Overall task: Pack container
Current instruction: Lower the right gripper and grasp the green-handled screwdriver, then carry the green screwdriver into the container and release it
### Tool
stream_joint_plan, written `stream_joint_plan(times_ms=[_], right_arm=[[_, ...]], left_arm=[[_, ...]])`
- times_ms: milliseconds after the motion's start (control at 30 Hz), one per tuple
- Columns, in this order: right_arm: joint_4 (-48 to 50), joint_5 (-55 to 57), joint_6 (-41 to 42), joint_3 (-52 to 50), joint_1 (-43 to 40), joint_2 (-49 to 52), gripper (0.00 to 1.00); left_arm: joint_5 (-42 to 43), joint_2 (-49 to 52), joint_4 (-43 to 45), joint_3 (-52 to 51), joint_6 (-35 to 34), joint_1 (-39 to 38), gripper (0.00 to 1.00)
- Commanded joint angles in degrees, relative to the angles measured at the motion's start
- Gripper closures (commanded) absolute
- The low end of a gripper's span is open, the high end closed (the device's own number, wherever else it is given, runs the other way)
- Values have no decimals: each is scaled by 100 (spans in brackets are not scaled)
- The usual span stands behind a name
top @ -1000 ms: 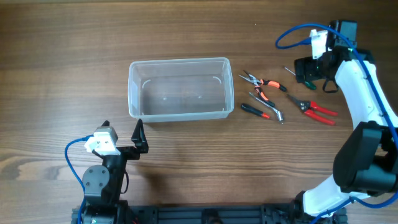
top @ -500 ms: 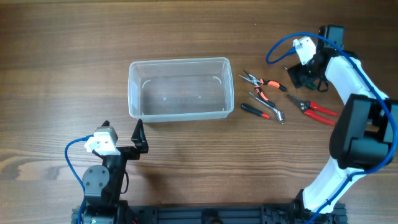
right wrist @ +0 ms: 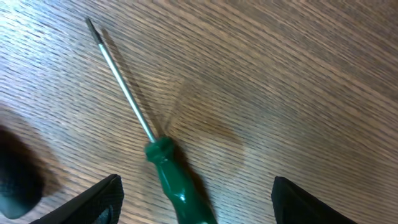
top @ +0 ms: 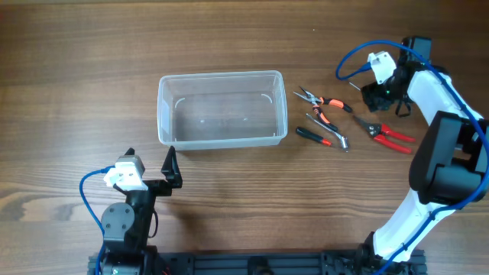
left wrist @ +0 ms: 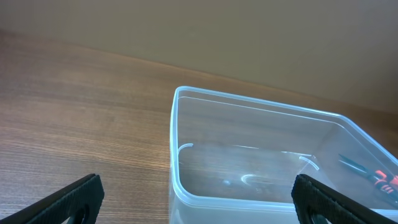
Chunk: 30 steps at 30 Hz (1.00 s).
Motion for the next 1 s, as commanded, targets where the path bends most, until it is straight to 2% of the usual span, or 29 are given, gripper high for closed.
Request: stream_joint_plan(times_ms=[0,167,333,500,533,667,867,967], right_arm=[[-37,-188,162,-166,9,197,27],[-28,-186,387,-186,9,236,34],[-50,-188,501,-186,9,236,45],[-164,-190,737,-186,9,236,69],[-227,-190,833,-186,9,236,77],[-319,-190,1429,-186,9,234,96],[-413,-236,2404,-79,9,-59,96],[-625,-1047,2638,177,24,-444,96]], left_arm=[[-15,-9,-4,-24,-50,33,0],[-15,-9,-4,-24,-50,33,0],[-15,-9,-4,-26,-50,33,0],[-15,-9,-4,-24,-50,33,0],[-15,-9,-4,-24,-50,33,0],[-15,-9,-4,-24,-50,33,0],[-15,-9,-4,-24,-50,33,0],[-15,-9,-4,-24,-50,33,0]])
